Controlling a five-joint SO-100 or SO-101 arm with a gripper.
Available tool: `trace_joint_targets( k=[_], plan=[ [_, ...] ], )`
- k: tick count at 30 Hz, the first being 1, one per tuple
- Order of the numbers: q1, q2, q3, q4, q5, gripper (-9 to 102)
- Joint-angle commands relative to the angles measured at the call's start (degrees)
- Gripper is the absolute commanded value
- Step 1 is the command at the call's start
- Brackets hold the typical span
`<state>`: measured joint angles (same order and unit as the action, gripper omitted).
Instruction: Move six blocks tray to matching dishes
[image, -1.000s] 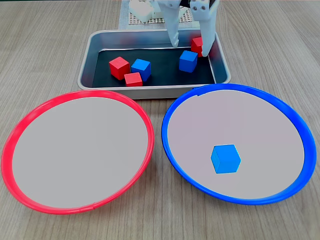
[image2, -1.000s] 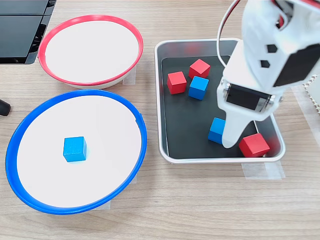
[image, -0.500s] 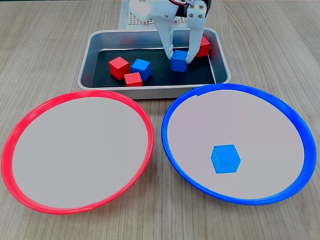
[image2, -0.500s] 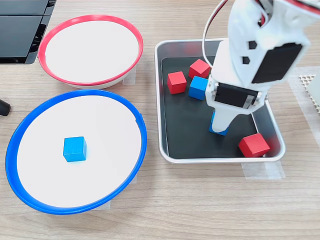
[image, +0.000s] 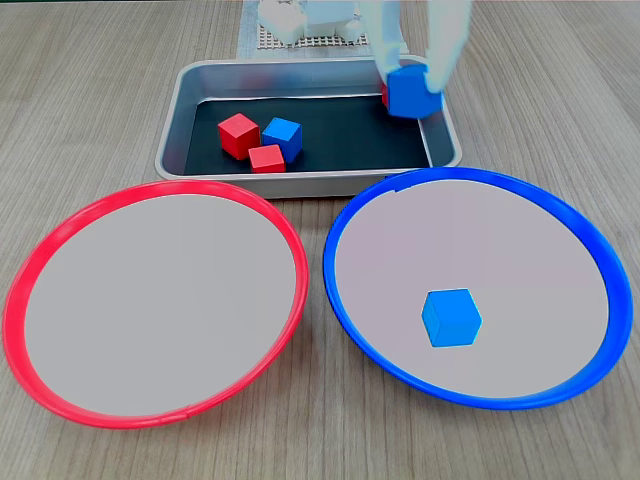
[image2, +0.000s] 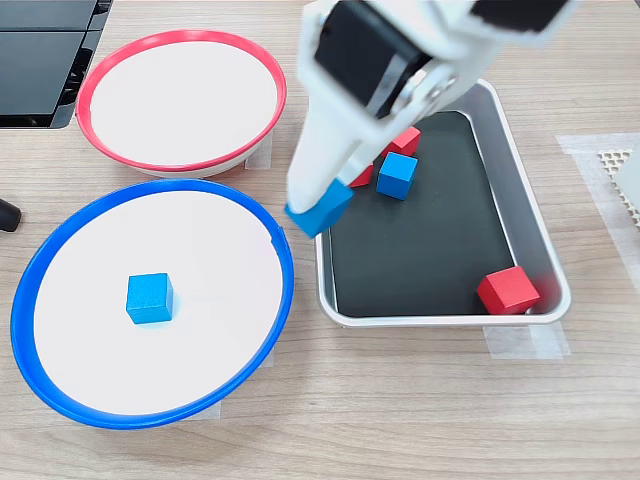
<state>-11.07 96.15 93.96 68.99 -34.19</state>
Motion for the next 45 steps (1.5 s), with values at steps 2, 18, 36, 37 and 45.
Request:
trace_joint_targets(
  k=[2,18,36,37,45],
  plan=[
    [-1.67,-4.92,-2.11,-17.40,4.48,0],
    [1.67,-5.62,-1.76,-6.24,8.53,0],
    [19.78,7.38,24.61,6.94,-36.39,19],
    [19.60,6.33,24.35,6.15,-36.91,19],
    [22.15,-0.79,22.85,-0.70,-43.68,18]
  ],
)
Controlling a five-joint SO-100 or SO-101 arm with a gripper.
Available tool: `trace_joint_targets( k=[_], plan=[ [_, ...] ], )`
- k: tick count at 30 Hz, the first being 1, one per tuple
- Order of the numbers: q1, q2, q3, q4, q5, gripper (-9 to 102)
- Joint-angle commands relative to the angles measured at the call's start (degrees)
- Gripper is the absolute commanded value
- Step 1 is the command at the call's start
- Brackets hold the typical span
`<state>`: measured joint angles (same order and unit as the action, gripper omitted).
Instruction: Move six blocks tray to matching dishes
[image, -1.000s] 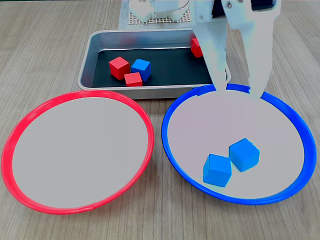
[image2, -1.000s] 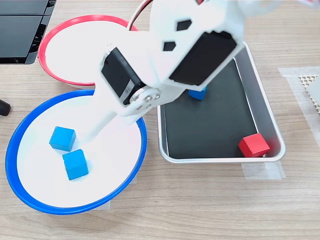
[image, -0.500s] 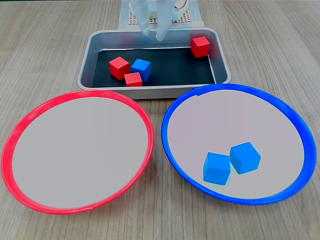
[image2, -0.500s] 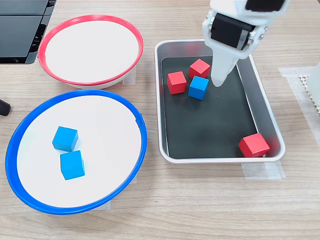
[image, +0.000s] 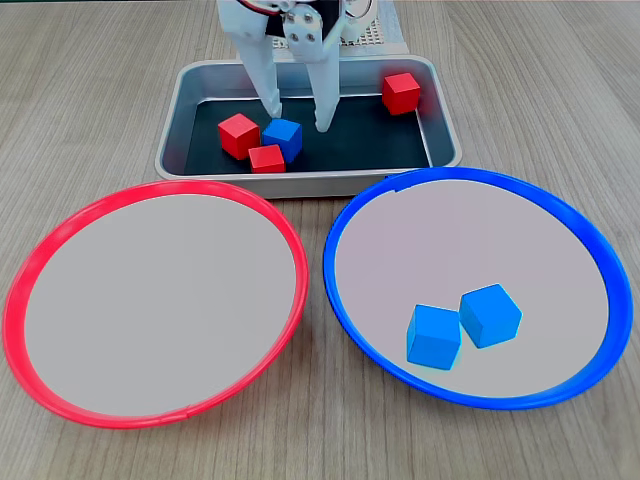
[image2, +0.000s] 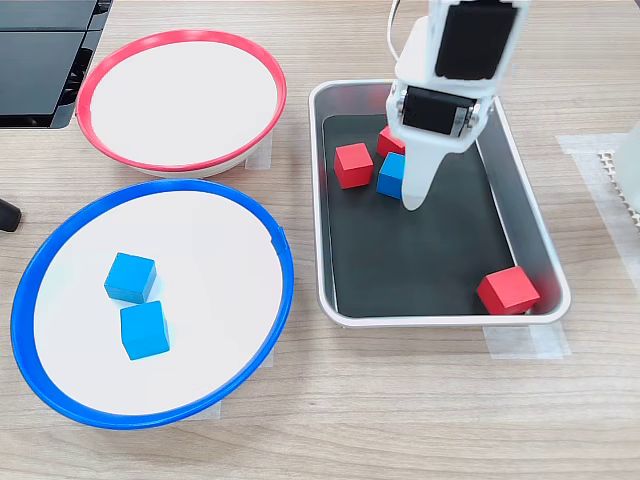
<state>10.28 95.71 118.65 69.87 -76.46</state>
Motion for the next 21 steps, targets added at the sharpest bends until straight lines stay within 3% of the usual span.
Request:
trace_joint_targets(
  k=[1,8,13,18,20,21],
  plan=[
    [1.05,-0.88,-2.02,-2.11,-1.76,17],
    [2.37,-3.52,-4.22,-6.77,-4.48,14],
    [1.14,-2.02,-3.43,-4.92,-5.98,0],
    [-2.20,0.88,-7.47,9.76,0.00,0],
    [-5.45,1.67,-12.48,18.54,8.09,0],
    [-8.96,1.76,-17.93,24.08,18.46,0]
  ],
)
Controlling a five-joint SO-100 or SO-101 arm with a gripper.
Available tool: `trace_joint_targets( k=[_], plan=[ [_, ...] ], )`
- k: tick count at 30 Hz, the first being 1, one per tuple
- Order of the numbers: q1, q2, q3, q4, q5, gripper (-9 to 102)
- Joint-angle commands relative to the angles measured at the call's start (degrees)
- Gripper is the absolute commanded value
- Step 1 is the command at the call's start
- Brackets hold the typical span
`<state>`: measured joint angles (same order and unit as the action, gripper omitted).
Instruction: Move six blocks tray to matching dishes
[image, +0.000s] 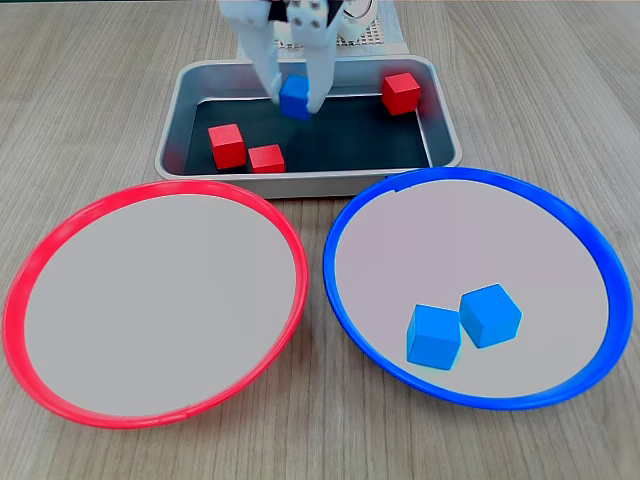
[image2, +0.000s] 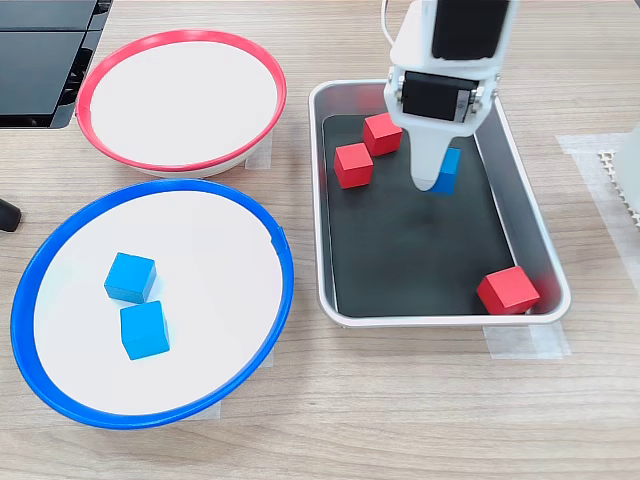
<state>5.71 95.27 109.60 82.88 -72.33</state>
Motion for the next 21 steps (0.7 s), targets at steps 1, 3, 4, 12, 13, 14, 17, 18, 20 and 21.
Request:
trace_joint_targets(
  k=[1,3,4,12,13,14,17,18,20,21],
  plan=[
    [-6.50,2.11,-12.39,12.92,21.01,0],
    [-10.02,1.32,-20.04,12.48,35.33,0],
    [-11.25,0.62,-23.73,10.20,41.66,0],
    [-13.71,-1.85,-21.62,-22.50,55.81,0],
    [-13.80,-2.20,-19.60,-26.37,55.63,0],
    [-13.97,-2.55,-17.75,-29.71,55.20,0],
    [-14.24,-4.31,-13.36,-36.30,53.79,1],
    [-14.24,-4.92,-12.48,-37.09,53.61,4],
    [-13.71,-6.24,-11.51,-37.53,54.49,15],
    [-13.45,-6.77,-11.43,-37.44,55.20,19]
  ],
)
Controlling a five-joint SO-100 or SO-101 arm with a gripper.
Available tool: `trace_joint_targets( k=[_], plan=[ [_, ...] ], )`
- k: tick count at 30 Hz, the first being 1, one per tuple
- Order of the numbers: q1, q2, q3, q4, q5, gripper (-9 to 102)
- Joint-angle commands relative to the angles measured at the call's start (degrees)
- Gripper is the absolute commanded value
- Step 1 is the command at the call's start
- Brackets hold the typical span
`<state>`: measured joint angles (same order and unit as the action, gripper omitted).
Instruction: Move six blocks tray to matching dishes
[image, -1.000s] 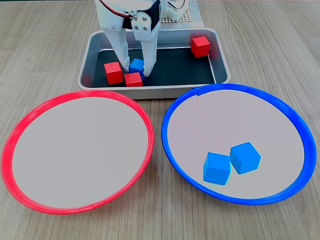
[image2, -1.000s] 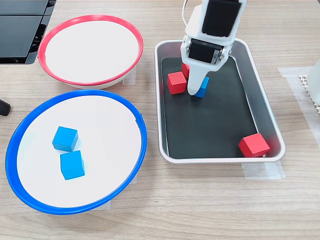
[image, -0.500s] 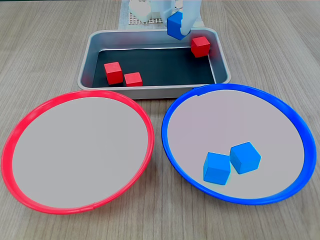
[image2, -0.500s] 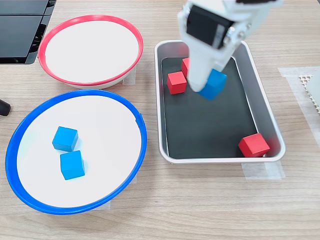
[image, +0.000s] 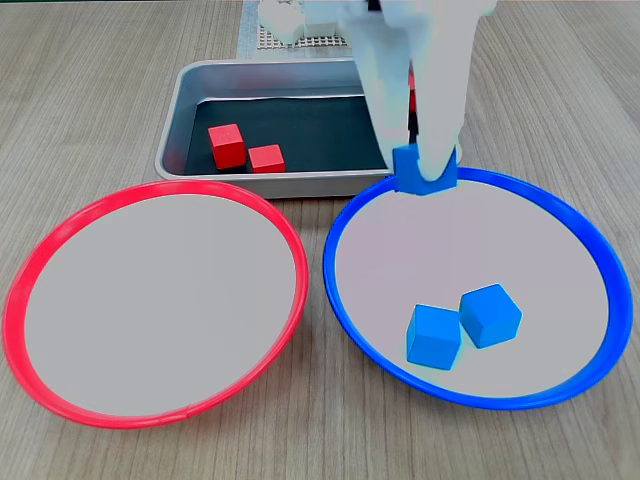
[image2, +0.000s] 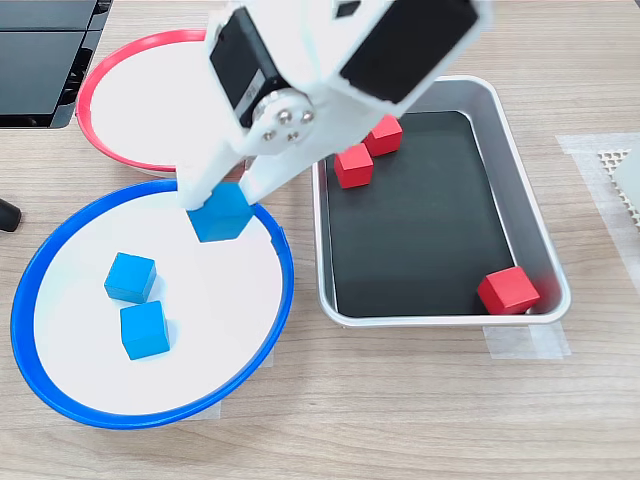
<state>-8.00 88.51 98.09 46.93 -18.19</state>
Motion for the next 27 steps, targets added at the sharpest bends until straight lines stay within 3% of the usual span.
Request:
trace_joint_targets(
  k=[1,5,9,14,18,22,27],
  plan=[
    [0.53,-0.35,0.09,-1.32,1.76,23],
    [1.14,-0.26,-0.26,0.88,1.14,21],
    [1.41,3.08,-0.18,8.53,-3.25,1],
    [5.19,11.34,2.99,27.07,-8.70,0],
    [11.69,16.79,8.35,35.07,-16.35,1],
    [18.11,16.35,13.27,32.26,-23.73,12],
    [18.37,13.10,17.05,23.38,-25.40,22]
  ],
)
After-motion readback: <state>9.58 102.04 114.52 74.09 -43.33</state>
